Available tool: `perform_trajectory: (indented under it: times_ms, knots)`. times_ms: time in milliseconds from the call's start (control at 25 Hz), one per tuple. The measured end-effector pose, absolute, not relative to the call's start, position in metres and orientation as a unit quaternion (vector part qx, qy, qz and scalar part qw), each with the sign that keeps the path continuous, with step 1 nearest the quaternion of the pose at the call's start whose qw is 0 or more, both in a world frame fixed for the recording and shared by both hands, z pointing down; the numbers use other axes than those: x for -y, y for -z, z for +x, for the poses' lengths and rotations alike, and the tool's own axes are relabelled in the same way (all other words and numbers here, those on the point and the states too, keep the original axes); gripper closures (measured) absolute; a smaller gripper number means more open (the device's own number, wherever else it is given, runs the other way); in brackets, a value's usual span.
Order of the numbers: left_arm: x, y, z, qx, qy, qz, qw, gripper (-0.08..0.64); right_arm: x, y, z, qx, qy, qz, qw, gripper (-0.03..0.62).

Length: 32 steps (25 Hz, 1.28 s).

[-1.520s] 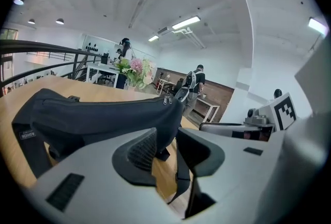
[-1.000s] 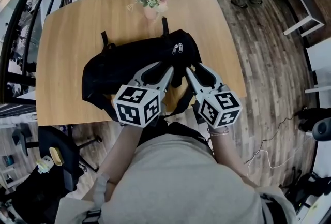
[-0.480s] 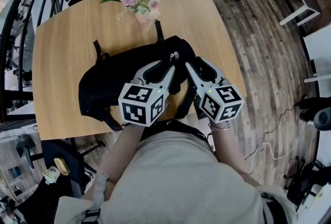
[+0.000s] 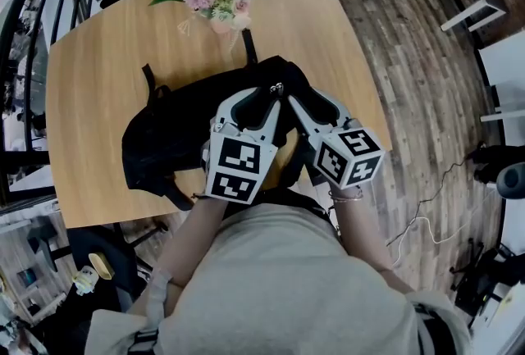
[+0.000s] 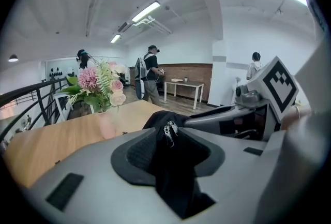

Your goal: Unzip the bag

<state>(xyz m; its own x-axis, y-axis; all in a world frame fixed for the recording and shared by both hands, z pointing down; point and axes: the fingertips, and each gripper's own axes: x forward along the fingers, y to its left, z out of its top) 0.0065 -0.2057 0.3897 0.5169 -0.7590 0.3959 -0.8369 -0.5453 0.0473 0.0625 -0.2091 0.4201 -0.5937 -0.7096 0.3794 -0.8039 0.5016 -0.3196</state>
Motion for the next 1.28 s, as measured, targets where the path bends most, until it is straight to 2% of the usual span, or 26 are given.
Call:
perform_trajectory:
  times_ms: [120,360,520,800,1040,1280]
  knots:
    - [0.206,-0.399,0.009,0.456,-0.19,0.864,0.101,0.419,0.211,-0.418,0.066,0.856,-0.231,0.453,0.094,0.492]
    - [0.207,-0.412,0.01,0.449,-0.219,0.862,0.088,0.419,0.211,-0.422,0.064,0.855,-0.235,0.451,0.101,0.492]
    - [0.208,-0.414,0.012,0.448,-0.228,0.861,0.08,0.419,0.21,-0.427,0.059,0.858,-0.248,0.438,0.105,0.451]
    - [0.211,-0.417,0.006,0.463,-0.237,0.852,0.066,0.476,0.211,-0.431,0.056,0.856,-0.246,0.439,0.119,0.485]
    - [0.21,-0.419,0.007,0.452,-0.245,0.856,0.062,0.497,0.21,-0.431,0.057,0.853,-0.25,0.441,0.119,0.495]
    - [0.205,-0.42,0.009,0.429,-0.27,0.862,0.025,0.505,0.21,-0.433,0.057,0.851,-0.251,0.445,0.118,0.509]
